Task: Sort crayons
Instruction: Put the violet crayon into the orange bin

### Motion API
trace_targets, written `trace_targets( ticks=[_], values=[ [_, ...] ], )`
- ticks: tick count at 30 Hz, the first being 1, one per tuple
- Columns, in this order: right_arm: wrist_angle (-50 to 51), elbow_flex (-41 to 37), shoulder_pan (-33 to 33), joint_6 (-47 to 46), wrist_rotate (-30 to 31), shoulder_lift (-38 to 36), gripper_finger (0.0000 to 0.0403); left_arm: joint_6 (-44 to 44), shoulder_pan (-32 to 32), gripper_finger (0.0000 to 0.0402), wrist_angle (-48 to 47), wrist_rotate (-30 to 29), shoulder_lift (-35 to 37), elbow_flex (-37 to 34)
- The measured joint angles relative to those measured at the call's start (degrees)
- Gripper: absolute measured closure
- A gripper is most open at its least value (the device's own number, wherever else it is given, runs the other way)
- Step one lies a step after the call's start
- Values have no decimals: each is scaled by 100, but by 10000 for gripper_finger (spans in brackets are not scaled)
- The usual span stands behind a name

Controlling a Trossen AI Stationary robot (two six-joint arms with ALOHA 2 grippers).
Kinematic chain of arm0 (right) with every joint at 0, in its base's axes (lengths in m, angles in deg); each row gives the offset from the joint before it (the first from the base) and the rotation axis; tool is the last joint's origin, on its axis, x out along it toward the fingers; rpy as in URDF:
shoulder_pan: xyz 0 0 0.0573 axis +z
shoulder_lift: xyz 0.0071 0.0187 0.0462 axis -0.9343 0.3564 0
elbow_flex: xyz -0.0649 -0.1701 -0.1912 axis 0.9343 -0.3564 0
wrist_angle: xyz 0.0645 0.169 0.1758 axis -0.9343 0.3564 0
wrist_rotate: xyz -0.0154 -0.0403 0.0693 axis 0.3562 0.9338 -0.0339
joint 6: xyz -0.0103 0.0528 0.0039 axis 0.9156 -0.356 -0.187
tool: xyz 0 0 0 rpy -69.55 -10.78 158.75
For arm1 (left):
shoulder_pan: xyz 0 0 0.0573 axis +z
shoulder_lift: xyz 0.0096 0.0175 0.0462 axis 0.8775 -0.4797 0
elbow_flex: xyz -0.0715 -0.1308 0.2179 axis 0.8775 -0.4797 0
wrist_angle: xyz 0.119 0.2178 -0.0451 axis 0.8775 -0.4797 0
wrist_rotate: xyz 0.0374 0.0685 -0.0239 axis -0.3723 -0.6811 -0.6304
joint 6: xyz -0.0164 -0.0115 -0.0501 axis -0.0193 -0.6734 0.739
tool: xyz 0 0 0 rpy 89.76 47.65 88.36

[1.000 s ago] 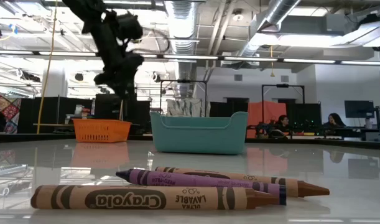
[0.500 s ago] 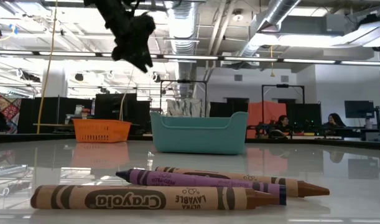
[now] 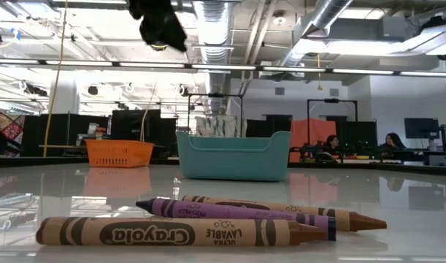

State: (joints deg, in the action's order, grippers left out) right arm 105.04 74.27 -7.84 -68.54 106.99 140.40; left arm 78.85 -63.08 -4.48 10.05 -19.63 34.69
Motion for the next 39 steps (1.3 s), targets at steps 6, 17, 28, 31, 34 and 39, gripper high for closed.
trace_targets(
  ticks=[6, 17, 28, 31, 34, 39],
  values=[
    [-50, 7, -360, 1059, 715, -642, 402, -85, -845, 235, 845, -362, -44, 0],
    [-1344, 10, -1266, 4163, 1583, -1619, 403, -577, -1563, 235, 2449, -663, -751, -2],
    [-2939, 11, -1848, 7003, 1588, -2277, 403, -1145, -1712, 235, 4258, -778, -1409, -2],
    [-3211, 11, -1881, 7488, 1591, -2416, 403, -1170, -1735, 235, 4451, -806, -1413, -2],
    [-3504, 11, -1942, 7946, 1588, -2498, 403, -1321, -1755, 235, 4940, -761, -1489, -3],
    [-3927, 15, -2094, 8565, 1561, -2517, 403, -1443, -1791, 235, 5606, -626, -1598, -2]
  ],
)
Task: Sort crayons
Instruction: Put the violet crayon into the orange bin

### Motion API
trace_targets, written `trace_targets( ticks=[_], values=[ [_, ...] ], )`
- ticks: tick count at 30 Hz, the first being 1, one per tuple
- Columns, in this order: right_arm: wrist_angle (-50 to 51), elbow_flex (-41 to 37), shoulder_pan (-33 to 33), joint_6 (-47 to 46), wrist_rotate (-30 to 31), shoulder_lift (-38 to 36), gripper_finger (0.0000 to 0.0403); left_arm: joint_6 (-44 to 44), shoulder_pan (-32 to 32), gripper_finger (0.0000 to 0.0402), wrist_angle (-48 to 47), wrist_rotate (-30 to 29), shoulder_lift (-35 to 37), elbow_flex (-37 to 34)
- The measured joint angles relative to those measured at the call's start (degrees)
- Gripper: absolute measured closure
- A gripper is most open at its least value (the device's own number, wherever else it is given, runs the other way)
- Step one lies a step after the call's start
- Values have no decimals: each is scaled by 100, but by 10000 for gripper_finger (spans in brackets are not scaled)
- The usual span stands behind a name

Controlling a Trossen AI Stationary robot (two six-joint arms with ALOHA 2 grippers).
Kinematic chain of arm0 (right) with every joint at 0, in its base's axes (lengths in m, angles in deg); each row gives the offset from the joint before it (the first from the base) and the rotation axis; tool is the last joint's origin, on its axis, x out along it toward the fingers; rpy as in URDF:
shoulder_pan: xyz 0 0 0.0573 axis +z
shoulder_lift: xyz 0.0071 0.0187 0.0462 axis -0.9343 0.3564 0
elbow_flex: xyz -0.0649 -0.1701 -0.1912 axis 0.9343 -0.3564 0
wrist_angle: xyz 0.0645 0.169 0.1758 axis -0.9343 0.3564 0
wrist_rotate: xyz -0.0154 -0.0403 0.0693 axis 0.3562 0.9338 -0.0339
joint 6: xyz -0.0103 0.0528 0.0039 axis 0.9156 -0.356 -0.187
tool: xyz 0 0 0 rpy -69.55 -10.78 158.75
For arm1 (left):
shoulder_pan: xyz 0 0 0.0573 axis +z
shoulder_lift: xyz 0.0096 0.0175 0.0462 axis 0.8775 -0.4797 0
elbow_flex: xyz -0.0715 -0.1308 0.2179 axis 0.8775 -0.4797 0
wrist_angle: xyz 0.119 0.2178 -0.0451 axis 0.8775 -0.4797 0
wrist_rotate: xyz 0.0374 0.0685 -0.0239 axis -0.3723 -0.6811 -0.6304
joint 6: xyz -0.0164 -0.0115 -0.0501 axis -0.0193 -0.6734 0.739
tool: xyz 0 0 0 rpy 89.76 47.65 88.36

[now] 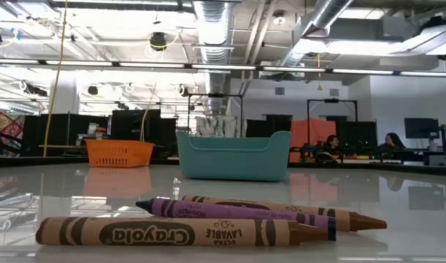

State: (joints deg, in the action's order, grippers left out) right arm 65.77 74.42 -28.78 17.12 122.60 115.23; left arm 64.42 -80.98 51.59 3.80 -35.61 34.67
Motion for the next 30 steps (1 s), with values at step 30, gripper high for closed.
trace_targets(
  ticks=[30],
  values=[
    [-712, 0, -225, 721, -302, 13, 403, -427, 10, 382, 595, 100, -78, 0]
  ],
)
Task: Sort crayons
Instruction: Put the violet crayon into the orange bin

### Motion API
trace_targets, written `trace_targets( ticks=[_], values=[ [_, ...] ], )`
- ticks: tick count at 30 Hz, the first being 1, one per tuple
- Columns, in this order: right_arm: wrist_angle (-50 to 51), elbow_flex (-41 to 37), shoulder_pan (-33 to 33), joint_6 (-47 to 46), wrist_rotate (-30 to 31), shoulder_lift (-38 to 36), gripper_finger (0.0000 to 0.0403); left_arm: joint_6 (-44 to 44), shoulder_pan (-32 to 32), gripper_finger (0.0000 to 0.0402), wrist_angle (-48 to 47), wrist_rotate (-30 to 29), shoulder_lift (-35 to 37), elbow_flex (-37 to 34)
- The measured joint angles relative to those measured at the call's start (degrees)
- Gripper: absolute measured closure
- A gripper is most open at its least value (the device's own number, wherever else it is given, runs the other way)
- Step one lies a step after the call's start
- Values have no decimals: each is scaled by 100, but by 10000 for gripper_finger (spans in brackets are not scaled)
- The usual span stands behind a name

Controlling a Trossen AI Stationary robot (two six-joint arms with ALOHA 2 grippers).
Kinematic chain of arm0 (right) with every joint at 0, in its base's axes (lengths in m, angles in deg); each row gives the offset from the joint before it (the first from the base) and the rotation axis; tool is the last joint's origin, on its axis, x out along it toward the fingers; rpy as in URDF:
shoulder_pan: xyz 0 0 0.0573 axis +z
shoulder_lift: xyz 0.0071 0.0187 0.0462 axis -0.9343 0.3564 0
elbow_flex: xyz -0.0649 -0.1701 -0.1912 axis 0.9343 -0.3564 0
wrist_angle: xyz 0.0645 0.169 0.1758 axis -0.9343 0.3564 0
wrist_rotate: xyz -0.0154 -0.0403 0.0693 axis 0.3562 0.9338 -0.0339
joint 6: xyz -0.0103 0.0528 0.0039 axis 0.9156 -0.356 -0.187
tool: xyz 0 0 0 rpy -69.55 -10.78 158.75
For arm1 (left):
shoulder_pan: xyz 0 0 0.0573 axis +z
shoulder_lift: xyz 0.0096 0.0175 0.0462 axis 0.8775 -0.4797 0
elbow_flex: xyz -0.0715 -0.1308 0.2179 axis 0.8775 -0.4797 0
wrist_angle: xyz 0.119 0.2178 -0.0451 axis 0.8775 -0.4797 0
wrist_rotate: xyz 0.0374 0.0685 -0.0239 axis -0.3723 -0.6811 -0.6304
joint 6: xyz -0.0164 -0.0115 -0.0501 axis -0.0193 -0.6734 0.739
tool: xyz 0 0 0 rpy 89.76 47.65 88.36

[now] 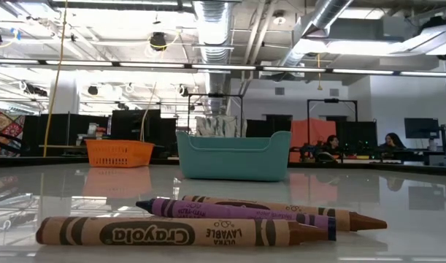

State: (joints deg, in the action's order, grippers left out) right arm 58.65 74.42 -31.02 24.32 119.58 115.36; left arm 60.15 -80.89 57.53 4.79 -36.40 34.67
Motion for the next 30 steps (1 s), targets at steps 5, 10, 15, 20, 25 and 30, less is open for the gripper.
trace_targets(
  ticks=[5, 10, 15, 20, 25, 30],
  values=[
    [-4, 0, 1, 2, -9, 0, 403, -142, -34, 394, 0, 10, 0, 0],
    [22, 0, -1, -68, 17, 0, 385, -194, -37, 395, -19, -53, 0, 0],
    [385, 0, 1, -327, 448, 2, 325, -265, -37, 397, -374, -376, 89, 0],
    [1097, 0, -25, -968, 651, 2, 258, -100, 171, 399, -1792, -1359, 490, 0],
    [2052, -13, -43, -1916, 650, 2, 219, 820, 830, 399, -4064, -2046, 1064, 0],
    [2424, -305, 8, -2581, 638, 6, 216, 1730, 1975, 399, -6136, -1838, 1612, 0]
  ],
)
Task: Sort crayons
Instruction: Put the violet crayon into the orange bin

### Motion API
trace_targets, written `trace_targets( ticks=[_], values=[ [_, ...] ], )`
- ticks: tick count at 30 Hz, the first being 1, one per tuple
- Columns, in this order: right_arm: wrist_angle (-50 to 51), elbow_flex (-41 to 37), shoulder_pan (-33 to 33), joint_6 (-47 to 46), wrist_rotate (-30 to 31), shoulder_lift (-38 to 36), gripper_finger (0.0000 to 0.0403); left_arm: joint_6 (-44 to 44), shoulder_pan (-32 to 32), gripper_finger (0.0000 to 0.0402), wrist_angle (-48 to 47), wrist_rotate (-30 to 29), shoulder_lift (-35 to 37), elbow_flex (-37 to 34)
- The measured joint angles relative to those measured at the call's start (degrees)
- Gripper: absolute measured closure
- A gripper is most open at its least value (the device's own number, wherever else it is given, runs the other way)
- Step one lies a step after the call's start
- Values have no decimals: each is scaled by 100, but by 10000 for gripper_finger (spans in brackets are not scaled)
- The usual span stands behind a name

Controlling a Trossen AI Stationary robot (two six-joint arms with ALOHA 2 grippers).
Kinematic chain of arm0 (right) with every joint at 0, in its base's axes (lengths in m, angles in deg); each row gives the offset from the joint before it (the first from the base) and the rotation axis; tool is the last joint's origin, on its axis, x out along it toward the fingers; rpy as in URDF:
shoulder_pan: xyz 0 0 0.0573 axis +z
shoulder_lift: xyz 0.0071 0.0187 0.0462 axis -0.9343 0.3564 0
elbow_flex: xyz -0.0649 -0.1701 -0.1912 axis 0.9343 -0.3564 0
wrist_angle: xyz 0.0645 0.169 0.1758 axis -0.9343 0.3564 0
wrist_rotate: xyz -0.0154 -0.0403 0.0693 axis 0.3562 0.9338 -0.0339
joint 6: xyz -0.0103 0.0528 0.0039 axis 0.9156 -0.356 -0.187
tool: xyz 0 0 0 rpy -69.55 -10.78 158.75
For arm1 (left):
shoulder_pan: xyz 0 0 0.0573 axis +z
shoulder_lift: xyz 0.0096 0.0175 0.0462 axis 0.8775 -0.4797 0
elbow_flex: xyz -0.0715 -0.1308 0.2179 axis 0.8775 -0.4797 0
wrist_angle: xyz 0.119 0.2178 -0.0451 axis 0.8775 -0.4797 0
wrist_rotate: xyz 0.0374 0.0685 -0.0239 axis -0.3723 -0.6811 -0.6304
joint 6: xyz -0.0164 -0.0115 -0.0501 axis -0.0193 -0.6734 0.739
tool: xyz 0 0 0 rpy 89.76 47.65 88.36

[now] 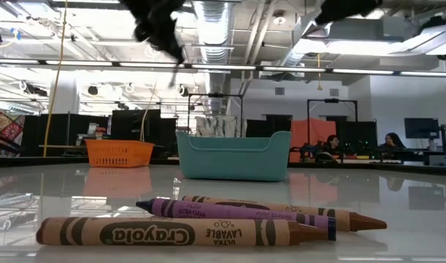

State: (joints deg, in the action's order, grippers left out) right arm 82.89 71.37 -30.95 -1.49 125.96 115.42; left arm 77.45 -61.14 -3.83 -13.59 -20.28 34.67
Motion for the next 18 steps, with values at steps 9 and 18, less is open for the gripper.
trace_targets(
  ticks=[9, 18],
  values=[
    [-72, -414, 183, -381, -10, 270, 230, 282, 2722, 399, -1485, 1519, 232, 7],
    [-37, -418, 549, -837, -13, 860, 235, 136, 4454, 395, -1548, 2789, -581, 2]
  ],
)
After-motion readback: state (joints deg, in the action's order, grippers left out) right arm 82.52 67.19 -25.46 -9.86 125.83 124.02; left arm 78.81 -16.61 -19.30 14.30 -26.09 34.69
